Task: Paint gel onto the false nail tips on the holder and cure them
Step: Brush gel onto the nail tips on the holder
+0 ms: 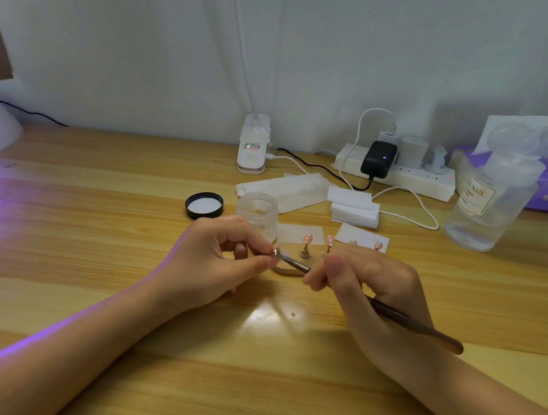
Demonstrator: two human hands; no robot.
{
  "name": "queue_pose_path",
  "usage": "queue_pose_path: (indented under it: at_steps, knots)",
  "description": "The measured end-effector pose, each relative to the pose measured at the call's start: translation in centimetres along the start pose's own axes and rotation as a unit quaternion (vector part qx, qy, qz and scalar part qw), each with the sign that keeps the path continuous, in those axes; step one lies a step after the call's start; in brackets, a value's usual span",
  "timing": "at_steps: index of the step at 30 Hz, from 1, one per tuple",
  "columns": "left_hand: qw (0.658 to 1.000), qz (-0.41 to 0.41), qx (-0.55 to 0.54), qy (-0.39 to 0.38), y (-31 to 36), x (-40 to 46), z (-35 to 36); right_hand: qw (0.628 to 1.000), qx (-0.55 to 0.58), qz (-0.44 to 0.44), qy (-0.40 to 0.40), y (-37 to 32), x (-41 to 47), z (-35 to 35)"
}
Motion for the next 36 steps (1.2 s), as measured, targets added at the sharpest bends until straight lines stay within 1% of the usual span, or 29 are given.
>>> queue_pose_path:
  at_steps: [3, 6, 9, 13, 18, 20, 24, 27, 31, 36]
  knots:
    - [1.0, -0.001, 0.022, -0.009, 0.0, 0.1, 0.0, 1.0, 0.021, -0.008, -0.002, -0.2, -0.2, -0.1]
    - [1.0, -0.011, 0.026, -0.01, -0.3, 0.1, 0.0, 0.999, 0.043, 0.006, 0.014, 0.0, -0.4, -0.5]
    - [1.0, -0.016, 0.022, -0.013, -0.4, 0.2, 0.1, 0.999, 0.03, 0.017, 0.03, 0.3, -0.1, -0.6]
    - [0.999, -0.025, 0.015, -0.018, -0.6, 0.1, 0.1, 1.0, 0.0, 0.013, 0.016, 0.3, 0.2, -0.2]
    - [0.999, -0.033, 0.011, -0.015, -0.6, 0.1, 0.1, 0.999, 0.03, 0.014, 0.015, 0.2, -0.1, -0.3]
    - [0.999, -0.035, 0.006, -0.015, -0.5, 0.1, 0.1, 0.999, 0.039, 0.015, 0.027, 0.1, -0.1, -0.5]
    - [0.999, -0.037, -0.006, -0.014, -0.3, 0.0, 0.1, 0.997, 0.037, 0.04, 0.045, 0.5, 0.0, -0.9]
    - [0.999, -0.028, -0.005, -0.015, -0.2, 0.0, 0.1, 0.997, 0.033, 0.065, 0.028, 1.1, 0.0, -0.5]
    - [1.0, -0.021, -0.001, -0.017, -0.3, 0.1, 0.1, 0.998, 0.034, 0.046, 0.024, 0.9, -0.1, -0.4]
    - [1.0, -0.017, 0.004, -0.014, -0.2, 0.2, 0.2, 0.997, 0.067, 0.036, 0.017, 0.4, -0.2, -0.4]
Point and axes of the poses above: each hand's wrist, its own x-axis towards the middle knuckle, its own z-axis out of the palm, y = z × x, the point moved 8 cm from there along x, towards the middle knuckle, and after that the axes turned 2 degrees about -z, right-handed, at the moved point
